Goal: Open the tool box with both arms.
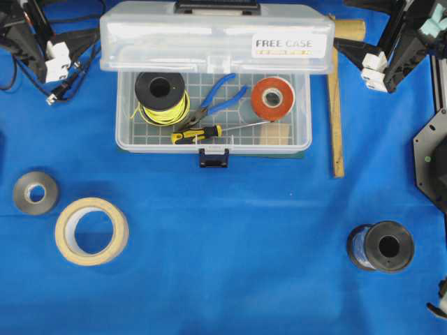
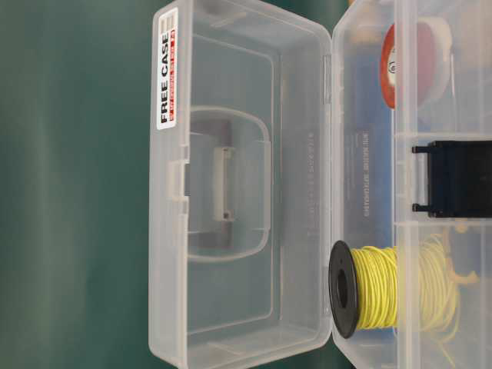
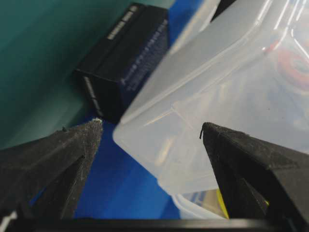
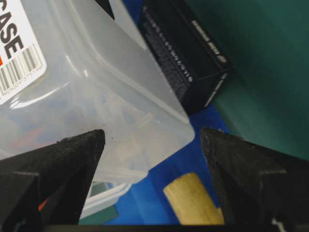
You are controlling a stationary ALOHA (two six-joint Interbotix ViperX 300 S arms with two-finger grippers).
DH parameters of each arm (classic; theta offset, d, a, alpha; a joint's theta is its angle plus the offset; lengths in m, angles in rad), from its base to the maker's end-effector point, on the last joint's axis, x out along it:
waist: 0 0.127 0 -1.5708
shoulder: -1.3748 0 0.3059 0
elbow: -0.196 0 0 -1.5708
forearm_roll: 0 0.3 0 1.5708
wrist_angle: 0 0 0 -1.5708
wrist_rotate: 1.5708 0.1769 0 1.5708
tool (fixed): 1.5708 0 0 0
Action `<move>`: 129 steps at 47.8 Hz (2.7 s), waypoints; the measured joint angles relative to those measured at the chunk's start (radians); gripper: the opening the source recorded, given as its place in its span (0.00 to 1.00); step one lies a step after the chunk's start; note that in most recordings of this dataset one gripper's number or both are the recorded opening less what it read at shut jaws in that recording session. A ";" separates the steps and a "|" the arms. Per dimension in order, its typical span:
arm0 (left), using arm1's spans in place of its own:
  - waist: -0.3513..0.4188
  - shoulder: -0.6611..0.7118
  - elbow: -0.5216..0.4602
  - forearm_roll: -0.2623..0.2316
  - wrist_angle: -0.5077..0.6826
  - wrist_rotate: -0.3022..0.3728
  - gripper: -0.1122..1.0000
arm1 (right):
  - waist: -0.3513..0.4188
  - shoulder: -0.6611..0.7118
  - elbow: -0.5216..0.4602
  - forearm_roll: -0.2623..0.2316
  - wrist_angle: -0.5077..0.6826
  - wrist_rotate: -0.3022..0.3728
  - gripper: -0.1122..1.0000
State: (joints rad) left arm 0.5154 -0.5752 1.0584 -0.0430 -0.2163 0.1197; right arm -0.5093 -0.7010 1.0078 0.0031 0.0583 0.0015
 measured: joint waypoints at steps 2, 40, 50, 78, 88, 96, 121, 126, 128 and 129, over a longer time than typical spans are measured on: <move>0.006 0.008 -0.009 0.002 0.000 0.000 0.91 | -0.008 0.002 0.000 0.000 0.000 0.000 0.85; 0.127 0.083 -0.106 -0.002 -0.011 0.009 0.91 | -0.198 0.100 -0.063 0.002 -0.063 -0.003 0.85; 0.172 0.140 -0.150 0.000 0.003 0.064 0.91 | -0.236 0.167 -0.097 -0.002 -0.069 -0.005 0.85; 0.255 0.198 -0.181 0.000 0.026 0.078 0.91 | -0.275 0.302 -0.178 -0.011 -0.077 -0.006 0.85; 0.259 0.204 -0.183 0.000 0.028 0.081 0.91 | -0.276 0.307 -0.179 -0.012 -0.075 -0.005 0.85; 0.290 0.179 -0.163 0.000 0.037 0.084 0.91 | -0.284 0.273 -0.161 -0.012 -0.071 -0.002 0.85; 0.337 0.002 -0.046 0.000 0.074 0.075 0.91 | -0.324 0.075 -0.064 -0.011 -0.006 0.003 0.85; 0.337 -0.003 -0.044 0.000 0.074 0.069 0.91 | -0.325 0.077 -0.063 -0.011 -0.008 0.008 0.85; 0.337 -0.003 -0.043 0.000 0.074 0.061 0.91 | -0.324 0.081 -0.064 -0.009 -0.008 0.008 0.85; 0.336 -0.003 -0.044 0.000 0.074 0.058 0.91 | -0.324 0.083 -0.063 -0.009 -0.008 0.009 0.85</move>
State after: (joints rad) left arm 0.8514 -0.5783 1.0140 -0.0430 -0.1427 0.1779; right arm -0.8330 -0.6182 0.9449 -0.0061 0.0506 0.0107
